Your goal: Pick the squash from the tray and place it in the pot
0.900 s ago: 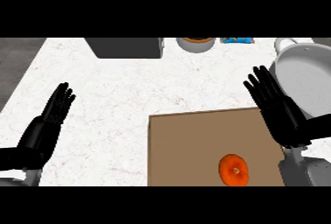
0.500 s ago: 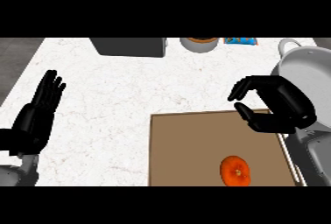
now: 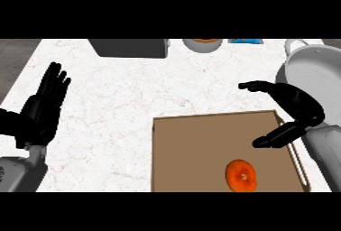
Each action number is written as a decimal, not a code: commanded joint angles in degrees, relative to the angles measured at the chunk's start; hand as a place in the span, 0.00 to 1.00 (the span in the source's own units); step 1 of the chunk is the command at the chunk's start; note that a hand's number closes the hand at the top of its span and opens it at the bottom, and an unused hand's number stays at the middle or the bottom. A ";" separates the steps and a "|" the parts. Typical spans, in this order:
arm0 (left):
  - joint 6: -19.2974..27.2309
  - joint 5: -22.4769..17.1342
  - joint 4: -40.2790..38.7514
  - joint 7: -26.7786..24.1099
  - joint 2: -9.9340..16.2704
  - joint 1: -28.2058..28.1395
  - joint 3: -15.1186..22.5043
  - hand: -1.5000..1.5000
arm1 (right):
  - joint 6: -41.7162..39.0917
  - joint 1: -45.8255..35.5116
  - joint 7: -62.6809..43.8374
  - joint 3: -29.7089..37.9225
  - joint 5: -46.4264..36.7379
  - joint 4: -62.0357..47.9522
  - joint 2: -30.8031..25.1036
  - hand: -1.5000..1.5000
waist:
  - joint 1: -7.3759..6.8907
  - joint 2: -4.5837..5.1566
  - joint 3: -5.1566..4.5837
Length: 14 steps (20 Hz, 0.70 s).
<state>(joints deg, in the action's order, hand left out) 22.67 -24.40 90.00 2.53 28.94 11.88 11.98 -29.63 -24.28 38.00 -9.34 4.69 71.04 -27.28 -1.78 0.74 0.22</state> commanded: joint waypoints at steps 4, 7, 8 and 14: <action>-0.42 -0.43 2.07 3.58 1.39 -0.10 -1.79 0.50 | -10.20 -5.30 7.93 -4.26 -6.20 -1.63 -9.36 0.00 | 0.31 -0.59 -0.16; 0.27 0.42 -0.35 3.72 0.92 1.98 -2.09 0.50 | -9.53 -6.93 2.51 -11.22 -11.21 4.46 -11.18 0.00 | 1.04 -0.68 -0.26; -0.09 0.72 -0.91 2.60 0.88 1.01 -2.17 0.50 | -10.79 -5.80 2.97 -12.11 -11.59 7.72 -13.93 0.00 | 1.76 -0.89 -0.29; 1.49 2.12 1.98 5.87 0.37 1.55 -0.71 0.50 | -7.97 -6.85 -3.40 -21.69 -21.60 16.54 -17.98 0.00 | 1.34 -1.08 -0.24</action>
<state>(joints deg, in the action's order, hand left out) 23.69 -23.05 90.05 6.84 29.22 13.83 10.51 -32.65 -30.20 33.91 -25.89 -11.42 83.17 -42.77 -0.25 -0.12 -0.02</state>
